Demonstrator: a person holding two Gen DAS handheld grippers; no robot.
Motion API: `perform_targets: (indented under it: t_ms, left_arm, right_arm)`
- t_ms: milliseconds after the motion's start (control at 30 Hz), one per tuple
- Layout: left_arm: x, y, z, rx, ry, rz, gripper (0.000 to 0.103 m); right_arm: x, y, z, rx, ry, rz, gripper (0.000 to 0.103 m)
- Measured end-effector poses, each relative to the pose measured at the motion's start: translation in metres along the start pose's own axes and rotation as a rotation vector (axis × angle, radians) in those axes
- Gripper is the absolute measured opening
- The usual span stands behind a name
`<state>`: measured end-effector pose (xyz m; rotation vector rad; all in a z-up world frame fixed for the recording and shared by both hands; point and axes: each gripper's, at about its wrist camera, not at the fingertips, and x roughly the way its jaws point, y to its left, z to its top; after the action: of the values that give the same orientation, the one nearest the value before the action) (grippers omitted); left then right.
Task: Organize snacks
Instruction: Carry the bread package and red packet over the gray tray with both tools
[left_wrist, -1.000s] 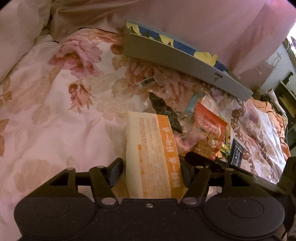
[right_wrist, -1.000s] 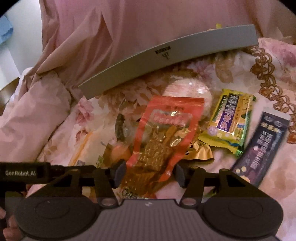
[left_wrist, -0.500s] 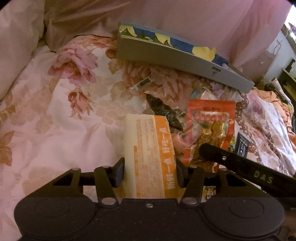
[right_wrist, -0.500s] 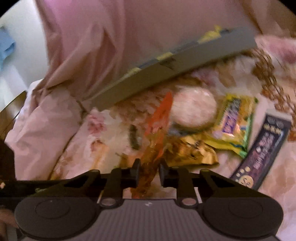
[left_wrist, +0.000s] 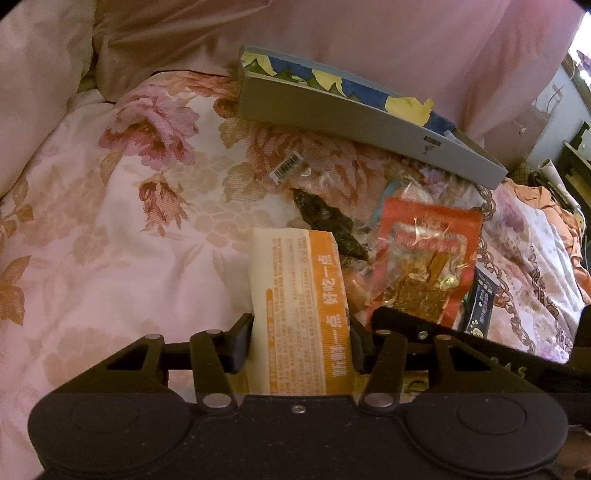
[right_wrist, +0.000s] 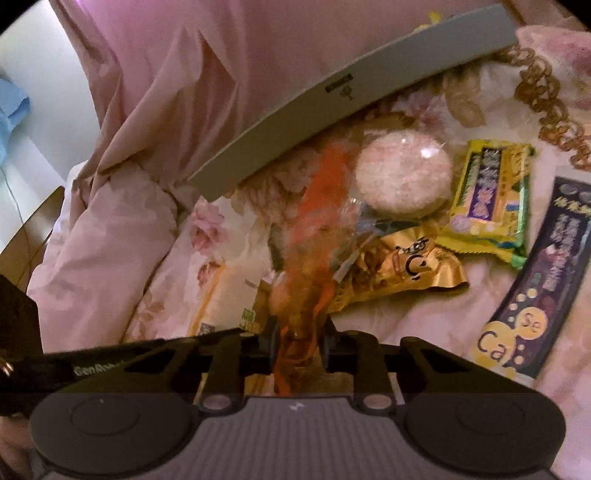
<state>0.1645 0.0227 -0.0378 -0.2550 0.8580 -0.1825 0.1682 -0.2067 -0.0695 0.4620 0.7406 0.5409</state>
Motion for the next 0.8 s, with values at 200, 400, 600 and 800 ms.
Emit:
perform_targets:
  t_ms: [200,400,600,800]
  left_arm:
    - [-0.010,-0.005,-0.011,-0.040,0.014,-0.002,0.052]
    - [-0.023,-0.010,-0.022,-0.050,0.015,-0.015,0.051]
    - [-0.040,-0.011,-0.027,-0.071,-0.019,-0.027,0.051]
    - [-0.055,-0.013,-0.025,-0.086,-0.052,-0.034,0.051]
  right_arm:
    - [-0.024,0.008,-0.004,-0.004,-0.034,-0.045,0.017]
    - [-0.043,0.016,-0.004,-0.031,-0.082,-0.088,0.015]
    - [-0.059,0.025,-0.001,-0.064,-0.131,-0.093,0.015]
    - [-0.069,0.032,0.001,-0.094,-0.171,-0.084,0.015]
